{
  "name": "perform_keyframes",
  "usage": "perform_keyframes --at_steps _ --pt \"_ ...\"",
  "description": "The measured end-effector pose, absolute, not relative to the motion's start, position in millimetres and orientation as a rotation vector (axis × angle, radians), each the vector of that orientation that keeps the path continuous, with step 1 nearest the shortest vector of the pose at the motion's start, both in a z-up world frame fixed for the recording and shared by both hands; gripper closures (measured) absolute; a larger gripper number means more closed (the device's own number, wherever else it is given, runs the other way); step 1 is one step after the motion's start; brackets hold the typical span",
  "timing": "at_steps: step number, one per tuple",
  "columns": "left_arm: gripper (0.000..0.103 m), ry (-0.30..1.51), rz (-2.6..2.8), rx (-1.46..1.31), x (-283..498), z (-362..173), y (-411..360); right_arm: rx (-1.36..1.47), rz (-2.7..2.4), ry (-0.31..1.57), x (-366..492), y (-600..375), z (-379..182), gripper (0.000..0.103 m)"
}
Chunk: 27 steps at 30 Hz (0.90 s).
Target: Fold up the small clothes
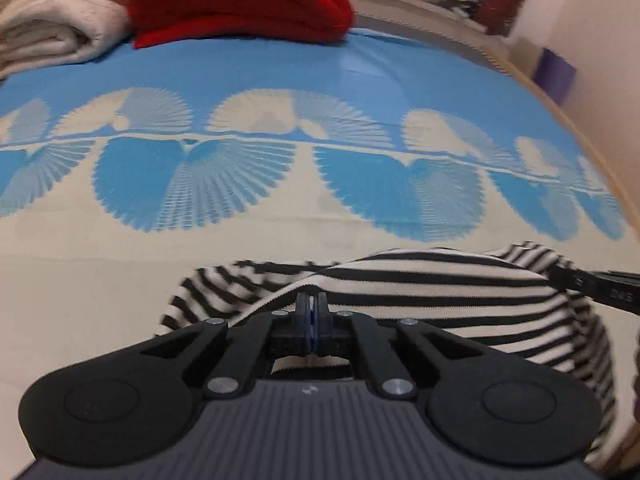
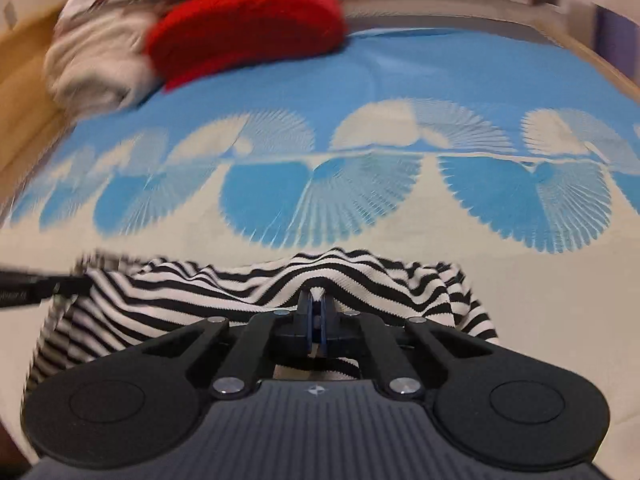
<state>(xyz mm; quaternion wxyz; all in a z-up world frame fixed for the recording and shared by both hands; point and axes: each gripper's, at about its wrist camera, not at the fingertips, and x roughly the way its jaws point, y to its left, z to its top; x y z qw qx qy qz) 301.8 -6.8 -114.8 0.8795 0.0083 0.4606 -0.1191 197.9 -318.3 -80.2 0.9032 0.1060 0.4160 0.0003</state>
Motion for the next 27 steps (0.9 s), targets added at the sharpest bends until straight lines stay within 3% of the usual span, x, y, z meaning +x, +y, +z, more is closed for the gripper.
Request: perform_keyframes --at_steps 3,5,7,9,11,13,17,27 --pt "0.101 1.043 -0.209 0.06 308.3 -132.0 -8.7 0.214 0.004 0.97 209.9 -314.9 -102.4 0.098" --pt "0.095 1.135 -0.271 0.076 308.6 -143.1 -8.0 0.179 0.005 1.058 214.4 -312.6 -117.3 0.09" --pt "0.09 1.139 -0.288 0.1 303.6 -136.7 -0.4 0.167 0.016 1.051 208.5 -316.0 -113.1 0.09" --pt "0.077 1.115 -0.302 0.041 299.3 -121.2 17.6 0.184 0.014 1.018 197.8 -327.6 -98.6 0.079" --pt "0.06 1.105 -0.315 -0.052 293.0 -106.7 42.7 0.217 0.0 0.965 180.5 -348.6 -81.3 0.06" --pt "0.057 1.117 -0.321 -0.094 282.7 -99.2 63.8 0.254 -0.018 0.943 158.5 -372.8 -70.0 0.052" --pt "0.045 1.18 -0.32 -0.045 256.4 -101.6 91.1 0.274 -0.058 1.003 116.9 -410.0 -75.6 0.052" --pt "0.04 1.335 -0.359 -0.045 208.2 -148.8 130.0 0.237 0.084 1.163 51.7 -408.3 -112.7 0.052"
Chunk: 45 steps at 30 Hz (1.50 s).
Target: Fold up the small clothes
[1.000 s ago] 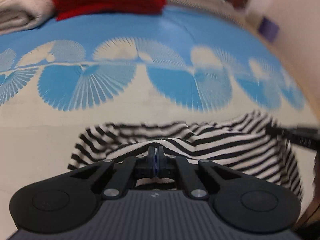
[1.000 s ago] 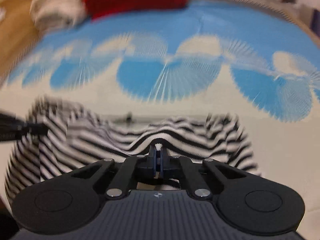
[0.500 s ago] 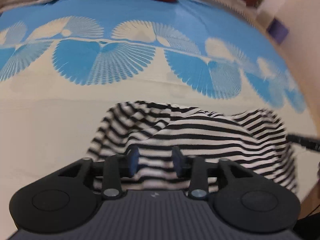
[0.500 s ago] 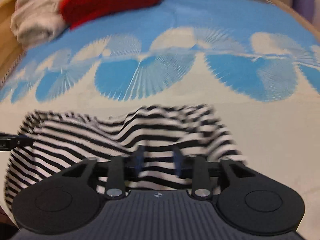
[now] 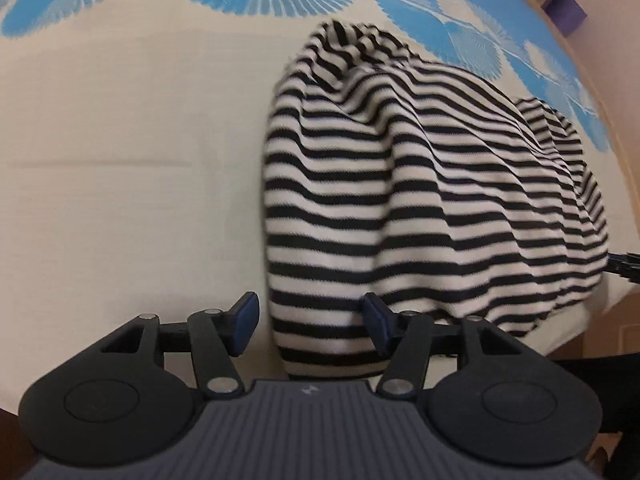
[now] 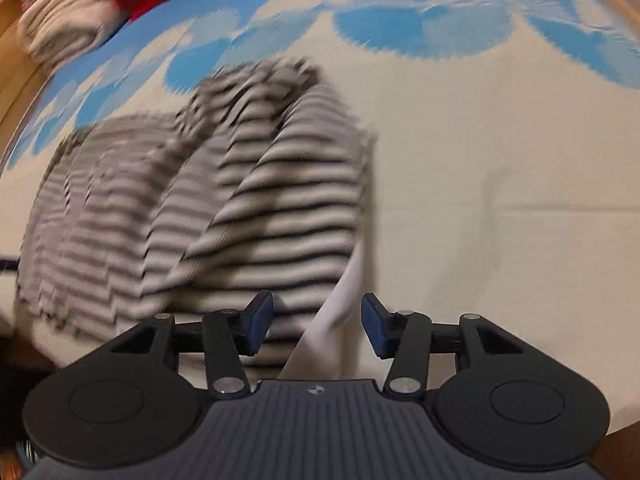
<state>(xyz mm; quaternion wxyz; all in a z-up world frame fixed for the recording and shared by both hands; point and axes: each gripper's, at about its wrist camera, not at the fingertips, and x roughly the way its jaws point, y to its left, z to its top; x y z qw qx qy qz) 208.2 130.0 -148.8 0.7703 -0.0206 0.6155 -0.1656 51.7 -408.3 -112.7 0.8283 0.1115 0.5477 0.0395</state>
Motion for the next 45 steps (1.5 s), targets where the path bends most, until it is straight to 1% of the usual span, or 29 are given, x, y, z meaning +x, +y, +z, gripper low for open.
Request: perform_keyframes --at_steps 2,3,4,5,6,7,8,11,12,14,16,18,20,21,22,24,26,27,28,29,31,33,34,35,37,39,41,43,45 --pt "0.04 1.345 -0.353 -0.03 208.6 -154.0 129.5 0.194 0.103 1.164 52.3 -397.9 -114.0 0.047" --pt "0.041 1.357 -0.354 -0.03 209.8 -156.8 129.1 0.185 0.098 1.168 53.3 -394.9 -115.2 0.047" --pt "0.046 1.368 -0.355 -0.027 212.0 -158.7 127.5 0.182 0.091 1.178 56.1 -392.8 -117.0 0.047" --pt "0.072 1.367 -0.364 -0.024 212.7 -158.5 126.5 0.179 0.084 1.187 57.1 -391.9 -117.8 0.05" --pt "0.086 1.364 -0.38 -0.024 212.9 -156.9 125.4 0.171 0.082 1.188 58.0 -390.5 -117.5 0.056" --pt "0.099 1.353 -0.398 -0.025 213.3 -153.0 123.4 0.151 0.082 1.183 59.5 -389.8 -115.1 0.077" --pt "0.1 1.33 -0.403 -0.015 212.7 -146.4 123.0 0.138 0.076 1.178 60.5 -392.2 -112.3 0.092" --pt "0.1 1.233 -0.39 -0.023 209.6 -118.6 131.5 0.212 0.068 1.134 58.8 -411.3 -92.9 0.096" --pt "0.1 1.214 -0.376 -0.074 208.5 -109.1 141.1 0.237 0.056 1.102 55.8 -419.6 -82.0 0.096" --pt "0.1 1.203 -0.346 -0.081 203.9 -101.3 149.9 0.314 0.042 1.057 45.0 -435.4 -64.6 0.096" --pt "0.101 1.24 -0.317 -0.029 200.4 -107.1 153.2 0.323 0.016 1.077 35.4 -442.0 -63.2 0.096" --pt "0.1 1.325 -0.271 0.026 202.5 -124.8 150.3 0.299 -0.012 1.144 36.1 -438.7 -77.6 0.096" --pt "0.098 1.349 -0.232 0.104 205.4 -132.6 143.6 0.258 -0.04 1.228 41.0 -431.5 -96.3 0.093" --pt "0.097 1.315 -0.23 0.115 206.9 -127.6 141.3 0.225 -0.052 1.244 43.1 -427.5 -100.6 0.092" --pt "0.093 1.277 -0.23 0.095 208.5 -119.9 141.3 0.197 -0.062 1.229 44.2 -423.2 -98.6 0.091" --pt "0.088 1.186 -0.265 0.017 210.6 -99.7 140.1 0.176 -0.079 1.133 44.0 -420.4 -81.9 0.087" --pt "0.082 1.135 -0.339 -0.018 211.5 -88.9 132.2 0.165 -0.062 0.994 40.1 -415.2 -59.7 0.079" --pt "0.081 1.133 -0.386 -0.015 212.2 -88.4 121.6 0.181 -0.042 0.947 40.2 -413.4 -53.9 0.076" --pt "0.078 1.142 -0.425 -0.002 211.3 -90.7 110.2 0.208 -0.016 0.921 41.0 -410.3 -52.2 0.07" --pt "0.077 1.155 -0.469 0.025 211.7 -94.5 96.4 0.226 0.016 0.92 43.2 -404.6 -54.2 0.066" --pt "0.077 1.173 -0.512 0.115 213.1 -104.9 70.2 0.204 0.084 0.96 51.2 -389.7 -67.1 0.066" --pt "0.076 1.196 -0.525 0.197 209.6 -120.9 52.8 0.122 0.093 1.019 61.3 -374.2 -84.4 0.066" --pt "0.071 1.208 -0.52 0.223 211.9 -128.8 47.4 0.072 0.089 1.065 65.6 -367.4 -97.0 0.065" --pt "0.061 1.225 -0.506 0.246 214.9 -138.3 47.2 0.022 0.078 1.116 70.1 -360.9 -108.6 0.063" --pt "0.053 1.272 -0.465 0.273 226.3 -152.3 49.4 -0.047 0.043 1.207 76.9 -355.3 -125.6 0.063" --pt "0.053 1.285 -0.438 0.214 240.9 -150.1 54.1 -0.023 0.037 1.2 80.8 -355.6 -120.5 0.063" --pt "0.056 1.207 -0.408 0.151 251.7 -129.4 61.7 0.007 0.051 1.133 84.6 -355.4 -103.4 0.062" --pt "0.056 1.12 -0.42 0.022 262.1 -108.0 72.4 0.045 0.074 1.054 86.0 -354.2 -87.5 0.061" --pt "0.055 1.046 -0.382 -0.041 274.3 -99.8 76.0 0.067 0.085 1.001 90.2 -351.1 -77.6 0.059"
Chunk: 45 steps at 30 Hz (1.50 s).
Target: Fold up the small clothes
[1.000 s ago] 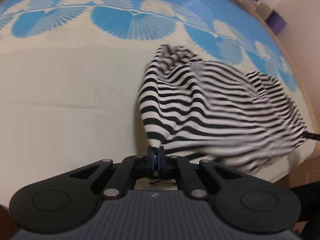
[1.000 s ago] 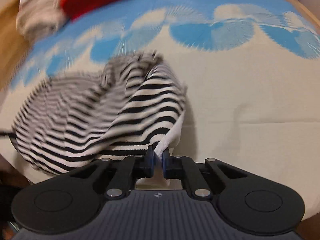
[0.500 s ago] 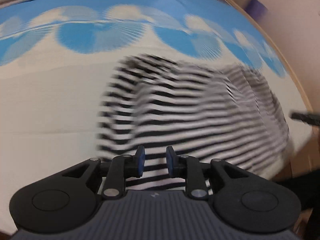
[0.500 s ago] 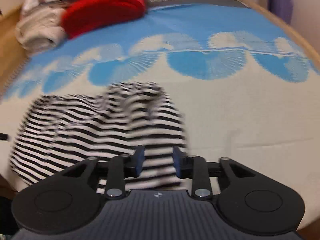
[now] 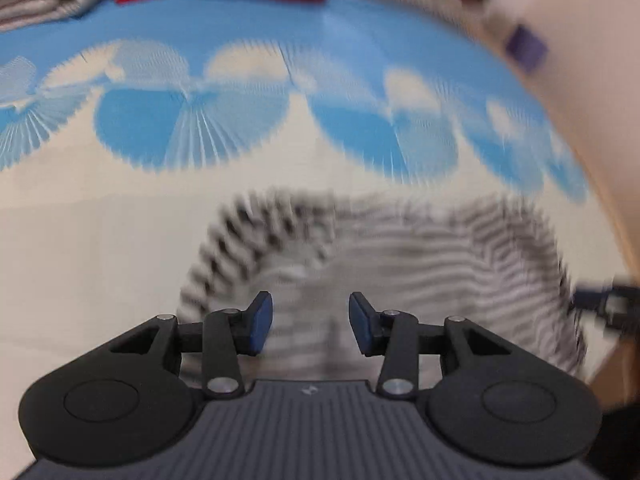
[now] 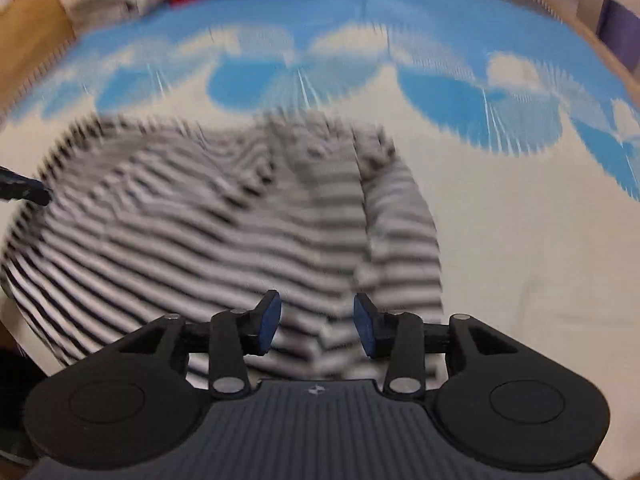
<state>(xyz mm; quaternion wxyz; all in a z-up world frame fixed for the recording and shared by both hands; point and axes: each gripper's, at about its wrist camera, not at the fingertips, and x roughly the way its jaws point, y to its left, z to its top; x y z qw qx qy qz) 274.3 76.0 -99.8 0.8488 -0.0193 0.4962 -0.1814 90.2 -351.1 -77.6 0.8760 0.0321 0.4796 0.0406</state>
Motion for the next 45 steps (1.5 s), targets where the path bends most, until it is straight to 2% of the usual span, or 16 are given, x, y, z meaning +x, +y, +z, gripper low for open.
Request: perform_keyframes --at_steps 4,9,10,11,12,15,16,18,19,20,23,26,33,38,40,45 --pt "0.05 0.984 -0.235 0.015 298.5 -110.2 66.9 0.047 0.11 0.96 113.5 -336.0 -78.1 0.058" --pt "0.045 1.024 -0.209 0.065 326.8 -143.4 56.0 0.053 0.103 0.992 135.1 -330.0 -90.2 0.058" --pt "0.052 1.039 -0.204 0.101 330.9 -144.8 53.3 0.053 0.104 0.992 136.0 -329.2 -89.8 0.058" --pt "0.081 1.036 -0.209 0.129 334.5 -149.1 49.6 0.048 0.099 0.995 138.3 -328.4 -91.3 0.058" --pt "0.094 1.02 -0.215 0.144 338.0 -153.0 48.7 0.043 0.094 0.999 140.2 -327.4 -92.9 0.058" --pt "0.097 0.962 -0.112 0.113 343.9 -151.5 58.8 0.037 0.077 1.004 143.3 -328.7 -95.3 0.058" --pt "0.096 0.968 -0.093 0.091 346.6 -150.7 61.8 0.039 0.068 1.002 144.2 -330.2 -95.6 0.058" --pt "0.081 1.012 -0.117 0.07 347.0 -148.8 61.7 0.048 0.041 0.993 146.3 -335.7 -95.5 0.058" --pt "0.063 1.043 -0.149 0.081 346.2 -147.9 58.9 0.057 0.023 0.986 146.6 -338.9 -94.5 0.058" --pt "0.059 1.046 -0.171 0.105 342.7 -144.3 55.3 0.064 0.006 0.982 147.2 -342.4 -94.1 0.058" --pt "0.059 0.952 -0.199 0.169 320.9 -119.5 44.4 0.075 -0.072 0.986 149.8 -354.7 -95.7 0.058" --pt "0.059 0.992 -0.365 0.077 301.4 -110.2 37.8 0.1 -0.16 1.019 154.0 -370.4 -102.7 0.058" --pt "0.059 1.18 -0.484 0.381 275.9 -173.8 -0.4 0.14 -0.239 1.092 158.1 -385.4 -118.7 0.058" --pt "0.059 1.096 -0.524 0.251 260.8 -127.0 18.5 0.203 -0.216 1.017 143.4 -381.2 -98.9 0.056" --pt "0.058 1.122 -0.586 0.248 247.4 -123.1 21.9 0.228 -0.164 0.998 132.3 -377.0 -88.4 0.056" --pt "0.055 1.207 -0.638 0.557 203.6 -162.9 15.1 0.173 -0.044 1.099 108.4 -358.3 -94.9 0.053"
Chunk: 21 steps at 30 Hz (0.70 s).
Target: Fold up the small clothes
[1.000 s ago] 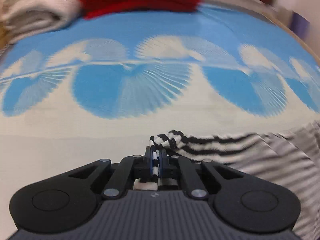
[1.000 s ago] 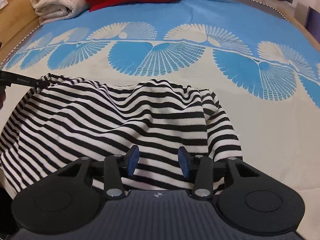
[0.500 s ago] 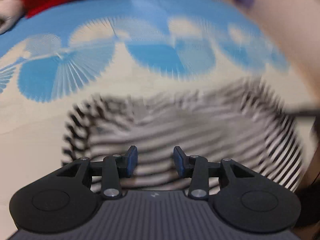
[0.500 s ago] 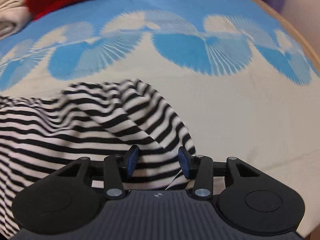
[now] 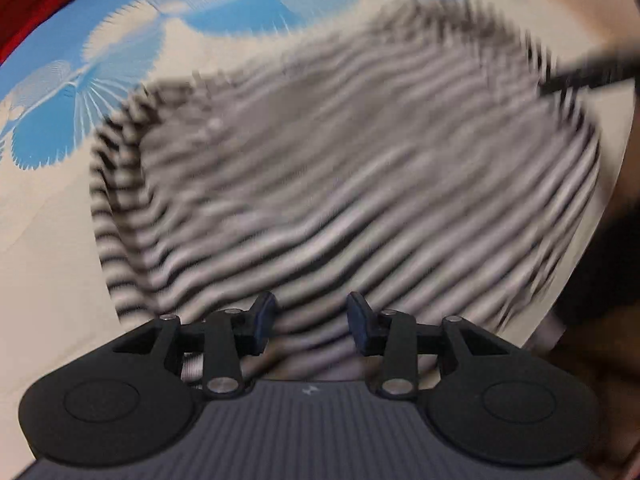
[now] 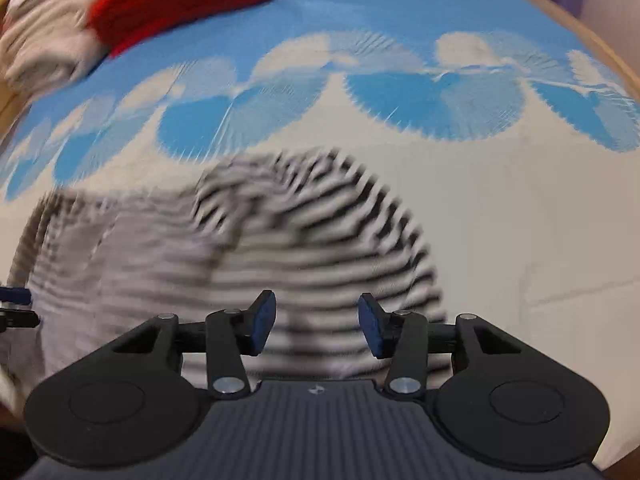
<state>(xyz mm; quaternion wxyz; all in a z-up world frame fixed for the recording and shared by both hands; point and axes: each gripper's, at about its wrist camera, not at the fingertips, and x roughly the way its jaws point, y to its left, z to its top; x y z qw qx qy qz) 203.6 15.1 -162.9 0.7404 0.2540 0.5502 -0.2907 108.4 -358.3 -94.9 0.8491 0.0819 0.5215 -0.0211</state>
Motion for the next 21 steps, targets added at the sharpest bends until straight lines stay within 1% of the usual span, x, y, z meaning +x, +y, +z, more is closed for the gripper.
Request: perform_keyframes --at_steps 2,3,5,7,9,12,14,15,17,19,21 --pt "0.054 1.2 -0.583 0.566 199.9 -165.6 19.8 0.089 -0.039 1.18 102.8 -352.3 -113.0 0.052" --pt "0.054 1.186 -0.543 0.539 199.2 -158.0 24.1 0.057 -0.048 1.196 98.5 -352.9 -119.0 0.052" --pt "0.053 1.099 -0.454 0.478 193.5 -136.5 32.9 0.044 -0.065 1.188 89.5 -356.8 -116.8 0.052" --pt "0.05 1.003 -0.353 0.334 180.4 -107.6 49.5 0.07 -0.099 1.126 75.8 -361.2 -99.8 0.052" --pt "0.048 0.943 -0.282 0.156 162.3 -85.8 67.1 0.115 -0.121 1.007 54.6 -362.1 -73.5 0.052" --pt "0.048 0.903 -0.223 -0.016 134.2 -77.5 84.8 0.171 -0.095 0.801 9.1 -356.6 -35.8 0.051" --pt "0.05 0.921 -0.183 -0.066 119.8 -85.2 91.5 0.15 -0.092 0.711 -21.8 -348.2 -23.8 0.043" --pt "0.051 0.935 -0.159 -0.07 110.1 -90.1 93.3 0.15 -0.101 0.682 -34.7 -344.9 -22.3 0.043" --pt "0.058 0.967 -0.125 -0.068 99.3 -98.9 93.7 0.206 -0.102 0.634 -55.7 -340.5 -23.2 0.042" --pt "0.059 0.985 -0.092 -0.095 99.0 -100.4 96.6 0.245 -0.114 0.647 -62.8 -339.2 -29.9 0.042" --pt "0.059 0.969 -0.078 -0.153 97.1 -96.0 109.8 0.22 -0.122 0.659 -59.9 -333.4 -32.1 0.042"
